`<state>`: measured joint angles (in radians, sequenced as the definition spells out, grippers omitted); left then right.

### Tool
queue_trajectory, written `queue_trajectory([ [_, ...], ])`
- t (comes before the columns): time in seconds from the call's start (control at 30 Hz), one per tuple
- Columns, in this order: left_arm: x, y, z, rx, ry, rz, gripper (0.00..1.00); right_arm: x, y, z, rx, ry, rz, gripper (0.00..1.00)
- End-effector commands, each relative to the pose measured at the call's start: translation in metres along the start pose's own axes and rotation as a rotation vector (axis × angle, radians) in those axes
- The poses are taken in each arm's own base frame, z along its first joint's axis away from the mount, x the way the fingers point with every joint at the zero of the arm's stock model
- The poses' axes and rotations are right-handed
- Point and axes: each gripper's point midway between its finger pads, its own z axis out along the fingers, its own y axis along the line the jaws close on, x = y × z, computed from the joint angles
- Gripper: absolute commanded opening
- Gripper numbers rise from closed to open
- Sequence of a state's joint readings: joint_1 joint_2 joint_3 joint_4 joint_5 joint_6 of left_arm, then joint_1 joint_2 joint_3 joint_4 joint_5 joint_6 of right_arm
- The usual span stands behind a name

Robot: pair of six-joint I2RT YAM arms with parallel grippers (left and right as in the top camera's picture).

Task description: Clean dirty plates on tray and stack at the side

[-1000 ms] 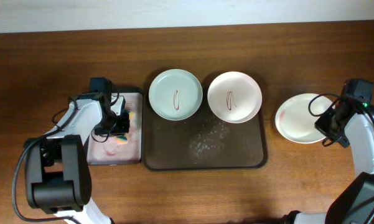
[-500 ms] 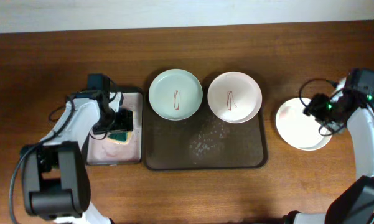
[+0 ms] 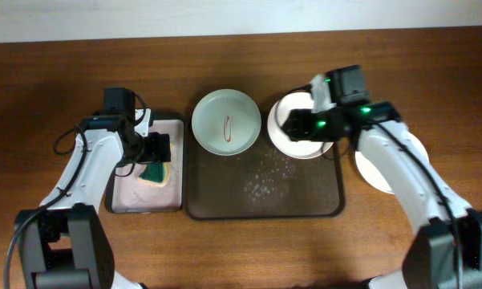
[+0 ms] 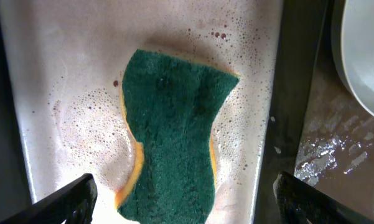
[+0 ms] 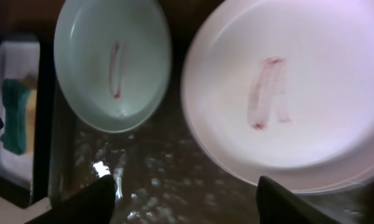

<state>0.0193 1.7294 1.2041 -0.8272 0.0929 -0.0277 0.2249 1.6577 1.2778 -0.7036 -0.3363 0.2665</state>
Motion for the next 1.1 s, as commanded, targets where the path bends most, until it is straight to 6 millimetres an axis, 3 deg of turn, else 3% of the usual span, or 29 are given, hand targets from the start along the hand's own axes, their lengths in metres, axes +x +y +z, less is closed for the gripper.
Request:
queue_trajectory([
  [0.0,-0.004,0.001,-0.004,-0.003,-0.014,-0.016,0.90,0.008,0.026,0.037,-0.034,0.050,0.069,0.72],
  [0.13,-0.003,0.001,-0.004,-0.003,-0.014,-0.016,0.90,0.015,0.038,0.076,-0.023,0.070,0.106,0.63],
  [0.3,-0.003,0.001,-0.004,-0.003,-0.014,-0.016,0.90,0.023,0.042,0.118,-0.018,0.082,0.192,0.60],
  [0.43,-0.003,0.001,-0.004,-0.003,-0.014,-0.016,0.90,0.024,0.040,0.137,-0.004,0.074,0.242,0.52],
  [0.5,-0.003,0.001,-0.004,-0.003,-0.014,-0.016,0.90,0.026,0.037,0.142,0.016,0.070,0.268,0.41],
  [0.67,-0.003,0.001,-0.004,-0.003,-0.014,-0.016,0.90,0.032,0.044,0.146,0.016,0.083,0.261,0.15],
  [0.73,-0.003,0.001,-0.004,-0.002,-0.014,-0.016,0.90,0.041,0.043,0.145,0.027,0.117,0.264,0.09],
  [0.93,-0.003,0.001,-0.004,-0.003,-0.014,-0.016,0.90,0.095,0.019,0.130,0.165,0.323,0.317,0.04],
  [1.07,-0.004,0.001,-0.004,-0.003,-0.014,-0.016,0.90,0.124,0.021,0.117,0.170,0.457,0.348,0.04],
])
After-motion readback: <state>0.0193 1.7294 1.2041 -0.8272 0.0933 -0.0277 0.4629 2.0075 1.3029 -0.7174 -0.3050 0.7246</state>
